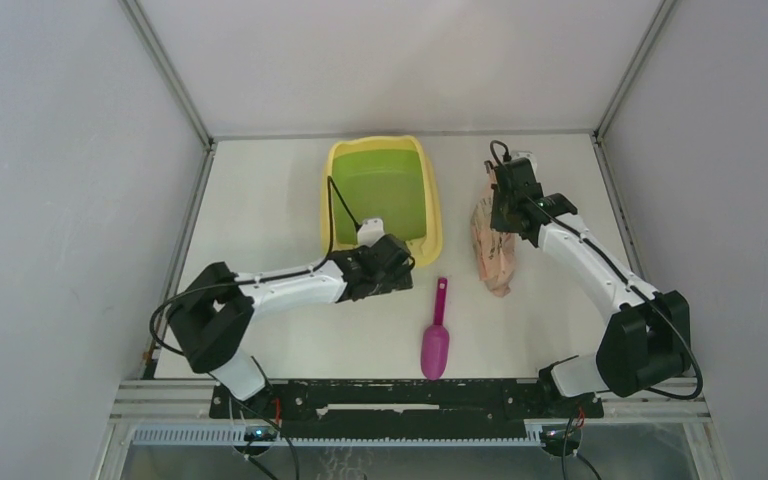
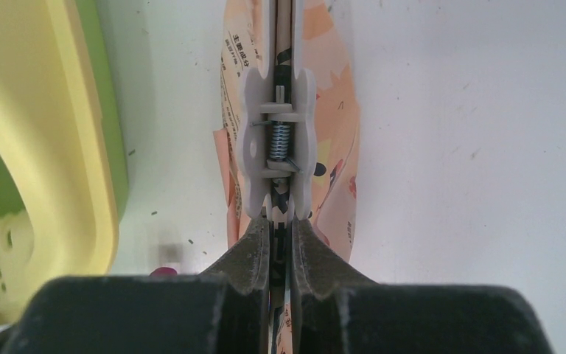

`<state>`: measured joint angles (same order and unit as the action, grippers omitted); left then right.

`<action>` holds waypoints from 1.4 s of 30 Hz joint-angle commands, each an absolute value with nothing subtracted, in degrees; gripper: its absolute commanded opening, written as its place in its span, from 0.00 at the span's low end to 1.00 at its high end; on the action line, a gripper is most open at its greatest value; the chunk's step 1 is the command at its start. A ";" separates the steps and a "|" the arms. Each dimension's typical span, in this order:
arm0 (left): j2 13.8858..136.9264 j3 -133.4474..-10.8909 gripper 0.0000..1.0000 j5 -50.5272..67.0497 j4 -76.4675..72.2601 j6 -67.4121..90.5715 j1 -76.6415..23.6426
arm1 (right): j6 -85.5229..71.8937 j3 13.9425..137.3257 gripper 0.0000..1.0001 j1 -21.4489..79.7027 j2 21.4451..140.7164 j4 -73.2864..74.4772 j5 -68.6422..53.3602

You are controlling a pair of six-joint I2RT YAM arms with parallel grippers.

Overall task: Fill the litter box with clean litter
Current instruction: Move the litter box to the center of the board.

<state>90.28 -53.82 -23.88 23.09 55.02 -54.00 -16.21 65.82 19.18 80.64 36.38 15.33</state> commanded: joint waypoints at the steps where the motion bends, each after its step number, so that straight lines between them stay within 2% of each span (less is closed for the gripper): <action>1: 94.69 -61.57 1.00 -24.18 20.13 48.64 -49.67 | -16.75 65.20 0.00 17.71 78.80 38.32 15.27; 10: 97.42 -61.98 1.00 -22.55 17.72 44.85 -41.23 | -16.70 65.22 0.00 17.07 80.54 37.91 13.83; 20: 103.90 -67.29 1.00 -20.91 16.08 39.24 -37.39 | -16.54 65.44 0.00 17.10 81.82 37.33 12.97; 27: 97.63 -65.68 1.00 -17.01 18.68 38.82 -36.26 | -16.20 66.00 0.00 17.03 82.09 37.71 13.06; 36: 85.19 -60.70 1.00 -14.10 22.93 41.21 -42.62 | -16.35 66.05 0.00 16.51 82.28 38.23 12.77; 42: 88.83 -62.70 1.00 -15.47 22.61 44.35 -52.61 | -17.30 65.72 0.00 15.46 82.01 37.86 10.98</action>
